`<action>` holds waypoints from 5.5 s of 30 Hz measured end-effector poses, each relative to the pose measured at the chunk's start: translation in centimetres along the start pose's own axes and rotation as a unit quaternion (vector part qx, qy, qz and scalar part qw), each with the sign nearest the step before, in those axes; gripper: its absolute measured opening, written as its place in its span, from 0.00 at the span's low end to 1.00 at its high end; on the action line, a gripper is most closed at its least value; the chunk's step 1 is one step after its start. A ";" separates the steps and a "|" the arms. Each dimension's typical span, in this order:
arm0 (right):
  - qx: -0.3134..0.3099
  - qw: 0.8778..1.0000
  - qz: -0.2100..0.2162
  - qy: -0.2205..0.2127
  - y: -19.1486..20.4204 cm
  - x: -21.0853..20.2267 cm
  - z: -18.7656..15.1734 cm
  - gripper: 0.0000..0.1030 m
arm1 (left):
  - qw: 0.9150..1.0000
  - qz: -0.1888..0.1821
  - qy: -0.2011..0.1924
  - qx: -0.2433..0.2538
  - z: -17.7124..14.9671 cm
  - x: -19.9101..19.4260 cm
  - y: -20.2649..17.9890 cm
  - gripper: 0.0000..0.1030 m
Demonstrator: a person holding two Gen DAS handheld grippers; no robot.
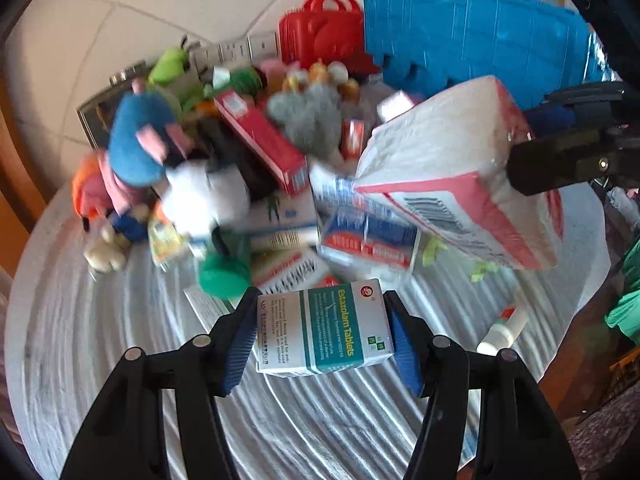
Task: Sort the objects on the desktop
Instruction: 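Grasp a pink tissue pack with the right gripper while the left grasps a teal medicine box, then carry the pink pack and teal box over the blue crate and open both grippers, then move both grippers from the crate back over the table heap, then grasp a tall red carton with the right gripper while the left grasps a white plush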
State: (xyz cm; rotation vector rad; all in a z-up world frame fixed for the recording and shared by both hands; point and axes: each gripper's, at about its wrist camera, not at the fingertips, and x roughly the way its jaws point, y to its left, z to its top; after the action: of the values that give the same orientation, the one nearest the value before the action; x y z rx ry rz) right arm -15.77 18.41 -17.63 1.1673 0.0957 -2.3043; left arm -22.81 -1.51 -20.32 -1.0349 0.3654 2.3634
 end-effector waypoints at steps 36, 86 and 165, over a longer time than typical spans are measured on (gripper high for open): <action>0.141 0.882 -0.307 -0.327 -24.2 -38.6 -1.0 0.48 | 0.952 0.016 -0.280 0.123 36.5 -6.6 -32.4 0.97; 0.153 0.861 -0.358 -0.329 -14.1 -33.0 0.0 1.00 | 0.959 0.141 -0.242 -0.036 23.9 -14.0 -15.7 0.99; 0.054 0.995 -0.050 0.072 -8.3 17.8 12.5 0.45 | 0.994 0.041 0.020 -0.104 4.5 8.2 11.5 0.68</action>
State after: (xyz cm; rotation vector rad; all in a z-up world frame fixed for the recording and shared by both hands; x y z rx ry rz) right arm -37.40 13.85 -24.88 1.4117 0.0844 -2.3338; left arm -36.64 -6.12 -23.01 -1.1830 0.1824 2.4982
